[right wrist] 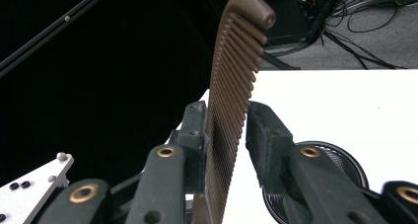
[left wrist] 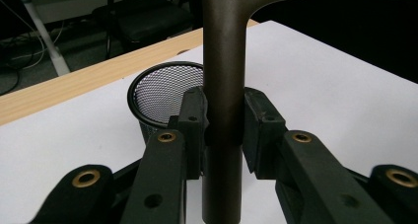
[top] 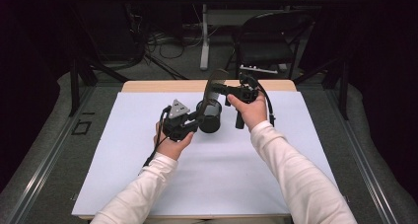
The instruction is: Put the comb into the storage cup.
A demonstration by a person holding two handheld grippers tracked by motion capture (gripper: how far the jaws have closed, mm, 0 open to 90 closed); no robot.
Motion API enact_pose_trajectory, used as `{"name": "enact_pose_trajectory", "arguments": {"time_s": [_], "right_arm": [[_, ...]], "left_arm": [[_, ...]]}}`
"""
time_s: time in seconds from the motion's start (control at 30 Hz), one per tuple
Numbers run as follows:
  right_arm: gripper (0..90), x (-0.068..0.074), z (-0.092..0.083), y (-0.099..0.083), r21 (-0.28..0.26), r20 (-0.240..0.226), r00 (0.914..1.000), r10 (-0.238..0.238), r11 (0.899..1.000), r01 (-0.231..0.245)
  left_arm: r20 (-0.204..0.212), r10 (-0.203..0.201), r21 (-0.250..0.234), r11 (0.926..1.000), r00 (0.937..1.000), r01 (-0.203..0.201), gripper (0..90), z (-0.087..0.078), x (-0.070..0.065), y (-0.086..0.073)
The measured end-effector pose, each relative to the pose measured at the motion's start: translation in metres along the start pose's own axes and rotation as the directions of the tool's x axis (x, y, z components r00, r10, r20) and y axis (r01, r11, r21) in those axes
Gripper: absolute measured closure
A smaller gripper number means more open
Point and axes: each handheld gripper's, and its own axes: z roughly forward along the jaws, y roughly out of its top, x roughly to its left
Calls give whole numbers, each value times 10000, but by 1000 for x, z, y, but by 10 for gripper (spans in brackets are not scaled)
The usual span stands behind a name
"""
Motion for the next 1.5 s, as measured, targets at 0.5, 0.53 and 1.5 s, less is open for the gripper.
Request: {"name": "enact_pose_trajectory", "arguments": {"time_s": [0.5, 0.53, 1.5], "right_arm": [[775, -1, 0, 0, 496, -46, 10000, 64, 9987, -61], [778, -1, 0, 0, 571, -45, 10000, 42, 9984, -40], [866, -5, -2, 3, 958, -511, 9983, 287, 9951, -238]], "left_arm": [[47, 97, 22, 10000, 9999, -97, 727, 1, -2, -1], [48, 112, 33, 9999, 9999, -112, 727, 1, -2, -1], [348, 42, -13, 10000, 9994, -41, 727, 2, -1, -1]]}}
